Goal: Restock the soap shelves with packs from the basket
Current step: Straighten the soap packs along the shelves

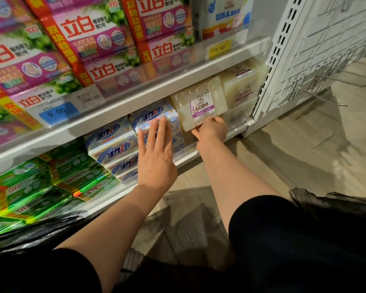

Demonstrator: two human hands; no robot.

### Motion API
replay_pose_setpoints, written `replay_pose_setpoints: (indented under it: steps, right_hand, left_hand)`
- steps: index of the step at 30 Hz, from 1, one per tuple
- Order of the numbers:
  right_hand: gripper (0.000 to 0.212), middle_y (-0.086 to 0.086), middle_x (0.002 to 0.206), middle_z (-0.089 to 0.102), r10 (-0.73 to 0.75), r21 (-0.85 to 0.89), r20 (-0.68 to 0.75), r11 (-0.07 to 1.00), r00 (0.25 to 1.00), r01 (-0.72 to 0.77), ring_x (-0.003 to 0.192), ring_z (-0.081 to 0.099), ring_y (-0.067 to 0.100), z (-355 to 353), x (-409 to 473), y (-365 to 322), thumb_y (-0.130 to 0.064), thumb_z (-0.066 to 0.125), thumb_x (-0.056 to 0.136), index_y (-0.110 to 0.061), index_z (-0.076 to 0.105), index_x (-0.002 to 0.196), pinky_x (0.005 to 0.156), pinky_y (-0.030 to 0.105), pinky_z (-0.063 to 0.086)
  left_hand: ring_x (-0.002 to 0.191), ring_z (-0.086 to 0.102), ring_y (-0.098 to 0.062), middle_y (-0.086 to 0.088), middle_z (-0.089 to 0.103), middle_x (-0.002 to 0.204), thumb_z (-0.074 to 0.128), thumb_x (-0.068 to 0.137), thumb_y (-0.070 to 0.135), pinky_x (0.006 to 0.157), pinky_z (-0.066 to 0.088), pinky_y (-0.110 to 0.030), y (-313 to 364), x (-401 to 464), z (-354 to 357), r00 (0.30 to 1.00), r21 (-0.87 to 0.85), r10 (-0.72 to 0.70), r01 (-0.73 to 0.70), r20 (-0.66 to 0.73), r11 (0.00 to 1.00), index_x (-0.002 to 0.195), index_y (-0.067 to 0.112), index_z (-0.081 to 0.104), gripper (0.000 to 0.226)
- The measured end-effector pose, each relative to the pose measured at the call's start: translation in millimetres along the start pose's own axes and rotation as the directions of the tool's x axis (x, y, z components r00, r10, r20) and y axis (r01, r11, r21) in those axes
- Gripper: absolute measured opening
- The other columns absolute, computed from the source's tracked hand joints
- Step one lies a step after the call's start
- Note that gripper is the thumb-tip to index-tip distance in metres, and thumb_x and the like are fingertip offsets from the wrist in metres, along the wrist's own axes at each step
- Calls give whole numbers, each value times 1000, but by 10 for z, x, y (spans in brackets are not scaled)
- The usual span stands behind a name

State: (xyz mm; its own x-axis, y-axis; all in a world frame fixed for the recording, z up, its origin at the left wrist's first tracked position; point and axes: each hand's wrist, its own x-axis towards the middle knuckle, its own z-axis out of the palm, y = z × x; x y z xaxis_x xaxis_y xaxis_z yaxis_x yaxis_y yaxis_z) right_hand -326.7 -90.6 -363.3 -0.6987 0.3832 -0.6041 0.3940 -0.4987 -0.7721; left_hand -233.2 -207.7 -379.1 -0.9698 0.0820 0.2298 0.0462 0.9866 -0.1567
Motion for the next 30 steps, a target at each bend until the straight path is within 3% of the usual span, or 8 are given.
replay_pose_setpoints:
  steps: [2,5,9,12,15,21,25,30]
  right_hand:
    - [32,13,123,60,-40,-17,-57,999,998,40,101,63,28,77,-19,4,-12,49,98,-14,48,130,77,43,60]
    - [56,7,142,46,-30,104,18,994,999,28,119,55,29,106,-83,75,-19,49,99,-35,26,147,95,50,51]
    - [57,3,148,39,-50,157,80,987,996,37,131,45,27,132,-79,131,-19,45,101,-39,21,149,107,48,40]
    - [63,5,156,26,-207,-87,-12,975,978,205,136,39,28,173,-48,158,-26,49,100,-29,15,153,109,41,38]
    - [88,8,157,14,-345,-267,86,896,935,355,139,32,27,180,-65,188,-42,64,88,-33,5,153,107,43,37]
    - [101,7,161,2,-455,-561,119,703,882,438,146,4,34,160,49,274,-68,59,77,-34,1,153,116,55,18]
    - [101,6,161,-13,-463,-622,174,633,869,461,147,-8,29,143,105,317,-69,50,82,-27,-7,153,118,47,2]
    - [102,8,160,-18,-442,-649,215,602,871,465,147,-11,29,145,140,316,-71,46,82,-25,-13,152,117,46,-1]
  left_hand:
    - [149,-2,-27,-7,1,163,69,76,17,117,-11,-50,-7,0,-7,1000,-5,6,-6,6,1000,152,5,21,91]
    - [149,-5,-26,-7,-1,163,68,77,17,117,-13,-49,-35,-4,-19,1000,-8,22,-22,18,1000,153,6,19,91]
    - [149,-7,-26,-7,-3,163,67,77,19,117,-14,-48,-81,-4,-19,999,12,40,-40,24,999,154,6,15,94]
    - [149,-5,-27,-8,-1,163,68,75,20,118,-12,-48,-97,1,-12,999,13,45,-45,19,999,154,6,14,97]
    - [149,-7,-27,-9,-4,163,68,76,22,117,-13,-49,-87,-1,-23,998,15,51,-52,32,999,154,6,12,98]
    - [148,-13,-26,-9,-8,162,67,76,23,116,-19,-48,-75,-4,-45,998,20,44,-45,54,999,154,7,6,101]
    - [147,-15,-26,-8,-10,162,65,76,23,116,-20,-47,-88,-12,-46,997,25,52,-53,59,998,154,8,4,100]
    - [147,-19,-25,-7,-15,161,62,79,24,115,-21,-48,-96,-11,-48,996,28,54,-56,69,998,155,8,2,98]
